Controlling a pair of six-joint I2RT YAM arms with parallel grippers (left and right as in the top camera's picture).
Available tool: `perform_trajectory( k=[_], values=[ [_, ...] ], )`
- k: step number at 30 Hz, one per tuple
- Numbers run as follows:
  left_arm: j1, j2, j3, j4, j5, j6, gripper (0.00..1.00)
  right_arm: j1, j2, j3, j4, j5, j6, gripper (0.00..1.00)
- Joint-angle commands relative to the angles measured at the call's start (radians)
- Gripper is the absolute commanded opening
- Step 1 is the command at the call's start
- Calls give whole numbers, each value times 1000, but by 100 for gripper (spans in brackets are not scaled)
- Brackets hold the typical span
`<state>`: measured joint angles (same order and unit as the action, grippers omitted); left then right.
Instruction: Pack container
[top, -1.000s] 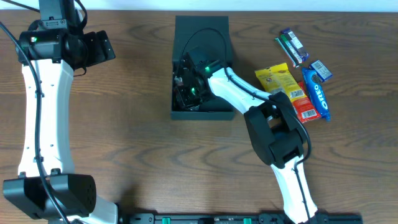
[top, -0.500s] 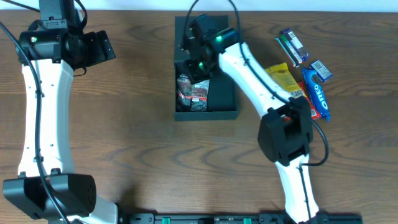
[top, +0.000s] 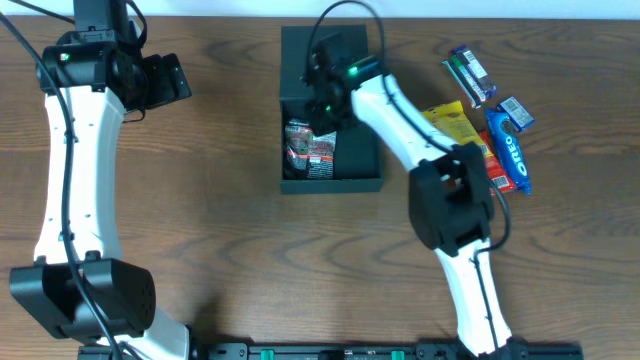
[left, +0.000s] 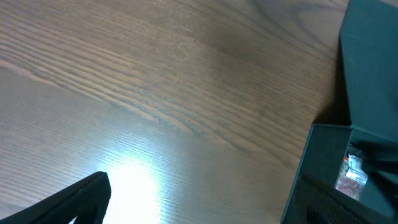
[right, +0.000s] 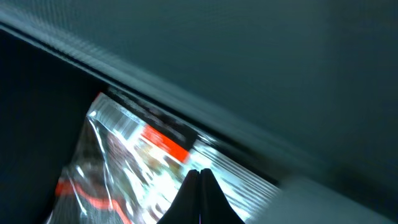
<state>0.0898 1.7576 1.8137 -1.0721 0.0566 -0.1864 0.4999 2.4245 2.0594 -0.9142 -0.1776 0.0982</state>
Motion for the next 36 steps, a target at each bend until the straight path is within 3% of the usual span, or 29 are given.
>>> perform_trajectory(
  k=[1,10,18,21,26,31,36],
  values=[
    [2,3,-7,-1,15,-2,95,30,58,-9,6,5,2,1],
    [2,3,-7,0,15,8,95,47,84,19,-25,4,21,1],
    [1,11,-7,23,16,8,95,28,-157,88,-63,5,20,1],
    [-2,46,-7,17,41,8,95,-36,-276,88,-101,40,20,1],
    [-31,132,-7,14,111,24,95,-195,-303,84,-251,98,21,1],
    [-100,248,-7,19,145,30,95,-325,-299,-34,-304,7,36,1],
    [-141,356,-7,50,239,3,95,-316,-299,-264,-220,-82,47,1]
  ],
)
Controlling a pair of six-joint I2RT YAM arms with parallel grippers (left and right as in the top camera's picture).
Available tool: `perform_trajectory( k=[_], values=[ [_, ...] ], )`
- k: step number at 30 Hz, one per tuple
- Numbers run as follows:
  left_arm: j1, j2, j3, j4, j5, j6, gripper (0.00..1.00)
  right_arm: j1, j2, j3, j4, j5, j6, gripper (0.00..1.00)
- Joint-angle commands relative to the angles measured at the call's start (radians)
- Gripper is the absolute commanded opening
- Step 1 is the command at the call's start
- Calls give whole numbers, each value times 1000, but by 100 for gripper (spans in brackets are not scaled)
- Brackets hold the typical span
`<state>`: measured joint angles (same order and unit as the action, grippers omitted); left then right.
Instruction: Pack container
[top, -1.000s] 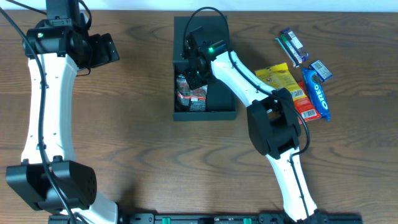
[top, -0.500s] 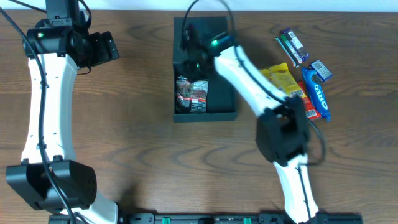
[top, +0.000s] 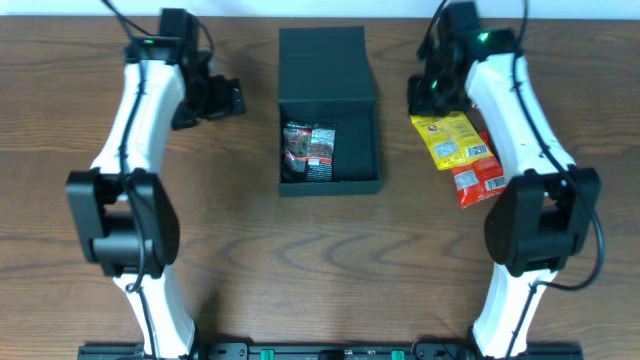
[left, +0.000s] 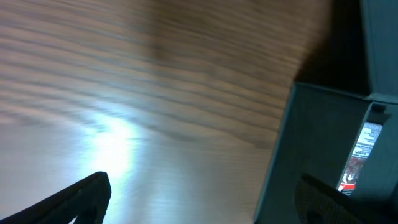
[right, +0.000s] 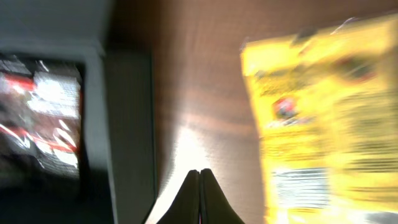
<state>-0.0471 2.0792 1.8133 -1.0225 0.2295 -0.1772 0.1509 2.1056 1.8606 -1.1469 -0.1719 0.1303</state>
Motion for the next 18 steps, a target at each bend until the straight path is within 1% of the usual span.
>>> perform_trajectory(
  k=[1,4,8,13,16,18],
  values=[
    [-6,61,-7,2,93,-15,95,43,19,-113,45,-123,16,1],
    [-6,105,-7,2,158,-29,96,73,19,-198,115,-173,34,1],
    [-6,116,-7,4,164,-32,95,112,19,-242,159,-238,33,1],
    [-6,116,-7,-1,164,-32,95,165,19,-247,185,-235,25,1],
    [-5,116,-7,-2,164,-31,96,163,19,-247,200,-220,27,1],
    [-5,116,-7,-5,163,-24,98,147,19,-246,206,-198,34,1]
  ],
)
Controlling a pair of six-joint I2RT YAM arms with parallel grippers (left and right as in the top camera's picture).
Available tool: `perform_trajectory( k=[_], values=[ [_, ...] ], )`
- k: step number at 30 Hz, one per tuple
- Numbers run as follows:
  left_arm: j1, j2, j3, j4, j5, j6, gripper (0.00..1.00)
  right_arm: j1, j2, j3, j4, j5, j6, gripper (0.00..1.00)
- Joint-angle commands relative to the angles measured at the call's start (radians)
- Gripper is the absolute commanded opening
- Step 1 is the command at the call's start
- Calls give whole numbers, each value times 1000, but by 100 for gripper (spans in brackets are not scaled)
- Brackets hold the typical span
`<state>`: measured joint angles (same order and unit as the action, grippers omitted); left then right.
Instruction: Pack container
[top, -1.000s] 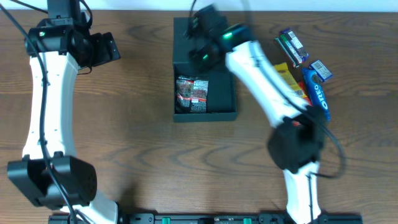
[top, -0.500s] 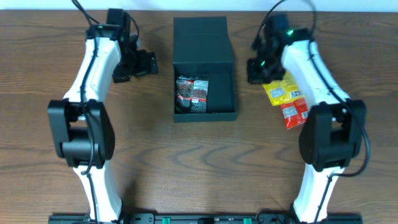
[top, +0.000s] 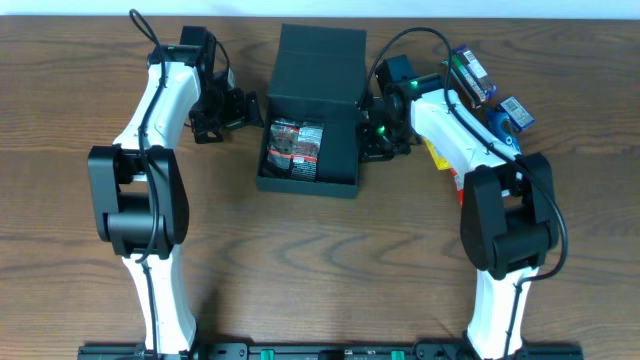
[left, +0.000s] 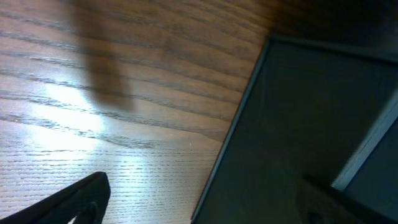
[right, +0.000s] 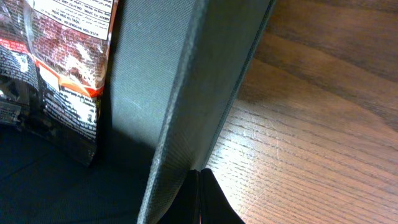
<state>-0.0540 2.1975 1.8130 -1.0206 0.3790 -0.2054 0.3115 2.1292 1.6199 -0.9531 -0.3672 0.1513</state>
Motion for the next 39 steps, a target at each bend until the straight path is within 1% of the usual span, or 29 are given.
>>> perform_trajectory(
  k=[1,4,5,11,12,13,14,15,17,18,19,28,33,39],
  values=[
    [2,-2,-6,-10,12,5,100,-22,-4,-4,20,8,13,1],
    [2,-2,-6,-24,5,12,100,-52,-5,-3,73,27,47,1],
    [2,-2,-6,-33,5,12,93,-60,-5,-3,98,27,59,1],
    [1,-2,-7,-65,-25,11,78,-63,-5,-3,227,17,81,1],
    [1,-2,-7,-72,-28,11,73,-58,-5,-3,250,15,81,1],
    [1,-2,-7,-80,-27,11,66,-55,-5,-3,270,15,81,1],
    [1,-2,-7,-85,-28,11,55,-51,-5,-3,285,10,84,1],
    [1,-2,-7,-93,-28,11,47,-50,-5,-3,297,4,88,1],
    [1,-2,-11,-105,-30,11,27,-47,-5,-3,320,-21,96,1],
    [1,-2,-13,-111,-31,11,18,-46,-5,-3,328,-27,100,1],
    [0,-2,-22,-113,-30,11,6,-43,-4,-3,334,-26,103,1],
    [-19,-2,-123,-89,8,11,6,-11,-4,-3,359,-26,102,1],
    [-39,-2,-131,-96,44,16,6,-1,-4,-3,366,-24,98,1],
    [-60,-2,-131,-112,45,15,6,-3,-4,-3,381,-14,99,1]
  ],
)
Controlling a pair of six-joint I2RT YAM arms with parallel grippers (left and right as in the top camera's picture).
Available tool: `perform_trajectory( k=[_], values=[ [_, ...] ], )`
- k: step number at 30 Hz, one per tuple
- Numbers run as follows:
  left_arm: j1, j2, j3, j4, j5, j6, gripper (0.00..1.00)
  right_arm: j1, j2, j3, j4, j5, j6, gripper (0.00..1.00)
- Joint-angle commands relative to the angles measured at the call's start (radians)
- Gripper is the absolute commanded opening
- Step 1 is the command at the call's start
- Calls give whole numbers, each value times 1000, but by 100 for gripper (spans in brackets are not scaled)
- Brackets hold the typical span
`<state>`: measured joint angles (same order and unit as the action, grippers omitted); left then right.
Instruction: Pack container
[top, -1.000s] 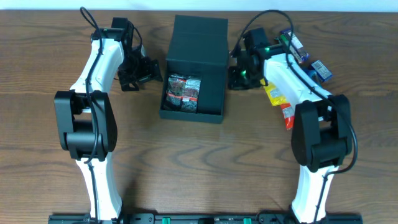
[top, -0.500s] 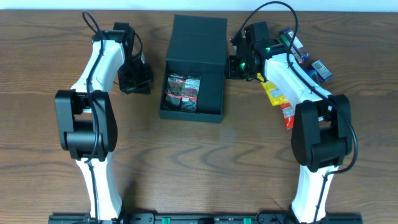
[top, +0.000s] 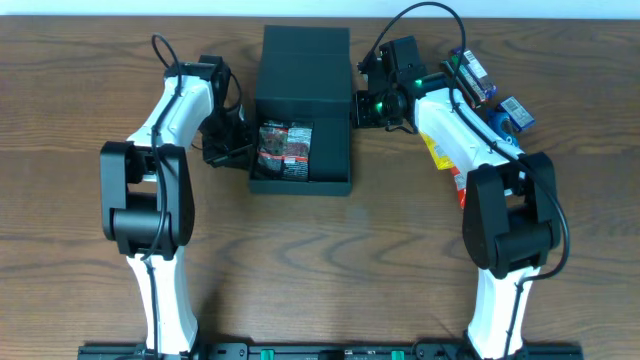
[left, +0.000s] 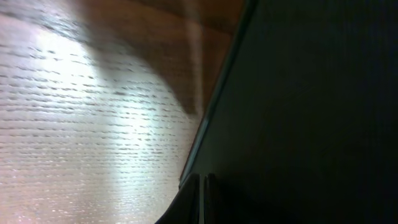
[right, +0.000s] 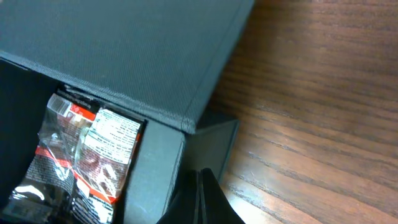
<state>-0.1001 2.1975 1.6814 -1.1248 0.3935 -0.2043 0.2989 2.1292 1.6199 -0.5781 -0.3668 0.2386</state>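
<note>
A black box (top: 336, 150) stands open mid-table, its lid (top: 305, 55) folded back. One red, black and silver snack packet (top: 285, 150) lies inside at the left; the right wrist view also shows this packet (right: 87, 155). My left gripper (top: 232, 152) is shut and empty, its tip against the box's left wall (left: 311, 112). My right gripper (top: 362, 108) is also shut and empty. It sits at the box's right side, where the lid (right: 124, 50) meets the wall (right: 155, 168).
Loose snacks lie right of the box, partly under my right arm: a yellow packet (top: 440, 152), a red packet (top: 463, 190), a blue cookie pack (top: 512, 118) and a green-and-blue pack (top: 468, 72). Bare wood lies to the left and front.
The box was skewed and now sits square, a little further left. My left gripper has shut and now touches the left wall. My right gripper moved from the right wall back toward the lid.
My right gripper was shut inside the box at the snack packet, the left one open far to the left. Then the right was out over the yellow packet. Then both flanked the box, which sat skewed and shifted left. Now the box sits square and both are shut.
</note>
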Motion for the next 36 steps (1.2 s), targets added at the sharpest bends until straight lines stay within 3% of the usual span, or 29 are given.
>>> perform_trajectory(
  k=[1,15,21,23,24,25,26,29,32,36],
  values=[
    [-15,-2,0,-9,31,14,6,10,-4,-3,7,-6,11,1],
    [16,-53,1,-11,-11,14,6,-54,-84,29,-99,119,-9,1],
    [36,-174,1,37,-93,14,6,-82,-161,34,-251,481,-123,2],
    [40,-211,1,67,-114,13,6,-70,-160,34,-293,558,-169,11],
    [42,-230,1,85,-121,13,6,-63,-156,33,-308,586,-186,22],
    [45,-245,1,100,-124,13,11,-54,-152,33,-319,618,-193,37],
    [49,-261,1,115,-124,13,31,-42,-146,33,-330,664,-193,45],
    [64,-295,1,137,-124,14,60,-23,-137,32,-343,764,-197,59],
    [96,-315,1,138,-123,14,76,-7,-125,20,-357,830,-252,59],
    [142,-317,1,130,-89,14,77,-3,-85,-10,-363,951,-271,60]
  ],
)
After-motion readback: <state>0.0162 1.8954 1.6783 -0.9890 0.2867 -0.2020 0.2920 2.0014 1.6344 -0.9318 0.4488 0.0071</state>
